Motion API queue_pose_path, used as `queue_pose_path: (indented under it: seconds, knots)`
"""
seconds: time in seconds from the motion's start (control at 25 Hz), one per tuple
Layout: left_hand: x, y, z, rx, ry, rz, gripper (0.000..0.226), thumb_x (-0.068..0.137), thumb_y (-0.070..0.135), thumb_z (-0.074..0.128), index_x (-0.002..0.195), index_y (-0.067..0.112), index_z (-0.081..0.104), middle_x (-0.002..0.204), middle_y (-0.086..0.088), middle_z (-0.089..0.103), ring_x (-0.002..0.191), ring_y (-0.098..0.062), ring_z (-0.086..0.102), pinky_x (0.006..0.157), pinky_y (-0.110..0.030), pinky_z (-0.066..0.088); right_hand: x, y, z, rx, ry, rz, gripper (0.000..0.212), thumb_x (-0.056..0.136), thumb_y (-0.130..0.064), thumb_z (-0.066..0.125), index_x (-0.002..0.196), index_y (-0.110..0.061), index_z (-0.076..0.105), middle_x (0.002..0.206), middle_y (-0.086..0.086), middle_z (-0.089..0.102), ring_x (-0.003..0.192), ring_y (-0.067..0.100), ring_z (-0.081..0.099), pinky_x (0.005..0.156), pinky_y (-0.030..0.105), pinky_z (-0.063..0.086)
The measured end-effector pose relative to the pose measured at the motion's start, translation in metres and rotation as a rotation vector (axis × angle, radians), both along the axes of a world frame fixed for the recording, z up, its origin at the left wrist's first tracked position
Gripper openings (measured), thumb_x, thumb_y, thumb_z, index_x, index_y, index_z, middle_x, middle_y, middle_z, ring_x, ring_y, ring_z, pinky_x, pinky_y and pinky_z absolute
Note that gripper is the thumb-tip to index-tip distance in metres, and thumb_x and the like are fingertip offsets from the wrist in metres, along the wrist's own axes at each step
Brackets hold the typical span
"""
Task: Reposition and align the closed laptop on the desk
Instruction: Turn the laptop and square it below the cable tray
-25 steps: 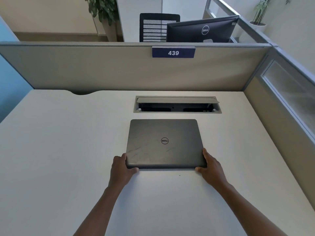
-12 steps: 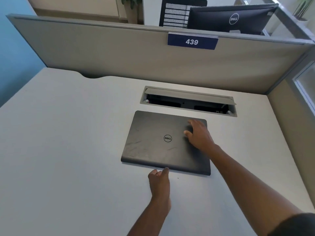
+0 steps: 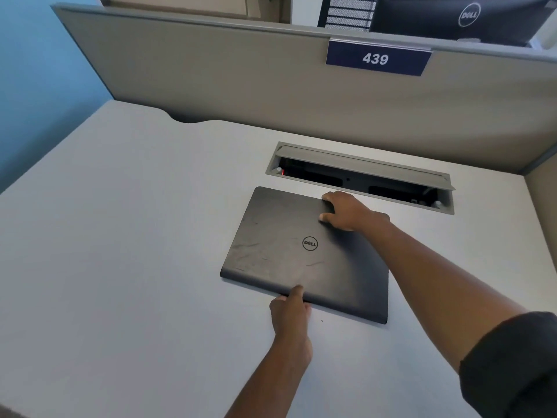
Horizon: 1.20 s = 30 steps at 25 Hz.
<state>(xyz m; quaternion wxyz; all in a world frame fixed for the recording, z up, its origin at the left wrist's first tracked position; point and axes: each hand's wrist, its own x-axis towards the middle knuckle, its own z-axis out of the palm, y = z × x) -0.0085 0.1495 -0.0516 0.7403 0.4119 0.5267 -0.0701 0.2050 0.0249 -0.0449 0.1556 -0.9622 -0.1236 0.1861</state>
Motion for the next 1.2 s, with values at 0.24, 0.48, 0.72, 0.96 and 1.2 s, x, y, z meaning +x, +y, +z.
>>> queue_pose_path:
  seconds: [0.24,0.48,0.72,0.96,1.2]
  knots:
    - [-0.001,0.001,0.000,-0.081,0.001,0.014,0.006,0.091,0.006,0.059,0.088,0.002,0.057,0.077,-0.011,0.051,0.070,-0.020,0.053,0.071,-0.026,0.053,-0.001,0.001,-0.005,-0.083,-0.015,-0.023,0.057,0.090,-0.035,0.063,0.140,-0.014,0.046,0.138,0.013,0.049,0.127,0.033,0.045,0.105,0.047,0.040]
    - [-0.003,0.002,-0.001,-0.090,-0.020,0.014,0.008,0.092,0.009,0.059,0.088,0.002,0.058,0.078,-0.011,0.052,0.072,-0.019,0.055,0.070,-0.027,0.053,-0.004,0.000,-0.002,-0.047,-0.015,-0.048,0.055,0.089,-0.031,0.066,0.138,-0.014,0.048,0.137,0.011,0.051,0.126,0.031,0.046,0.106,0.045,0.039]
    - [-0.008,0.004,0.000,-0.037,-0.020,-0.086,0.014,0.088,0.012,0.064,0.090,0.008,0.051,0.076,-0.007,0.046,0.067,-0.019,0.046,0.069,-0.030,0.044,-0.019,-0.010,0.011,0.008,-0.027,-0.106,0.055,0.087,-0.029,0.069,0.135,-0.011,0.051,0.135,0.010,0.053,0.125,0.030,0.047,0.106,0.045,0.039]
    - [-0.014,0.018,0.002,0.073,-0.033,-0.145,0.034,0.083,0.021,0.067,0.106,0.009,0.045,0.080,-0.004,0.044,0.063,-0.016,0.039,0.059,-0.029,0.038,-0.048,-0.022,0.020,0.115,-0.037,-0.223,0.044,0.083,-0.026,0.074,0.120,-0.008,0.058,0.122,0.010,0.059,0.112,0.028,0.053,0.101,0.044,0.043]
    - [-0.009,0.049,0.011,0.067,-0.032,-0.220,0.039,0.082,0.024,0.068,0.113,0.011,0.048,0.080,-0.003,0.045,0.066,-0.018,0.040,0.061,-0.031,0.035,-0.078,-0.029,0.019,0.241,-0.020,-0.405,0.034,0.079,-0.026,0.077,0.105,-0.012,0.059,0.105,0.006,0.064,0.096,0.026,0.060,0.086,0.038,0.050]
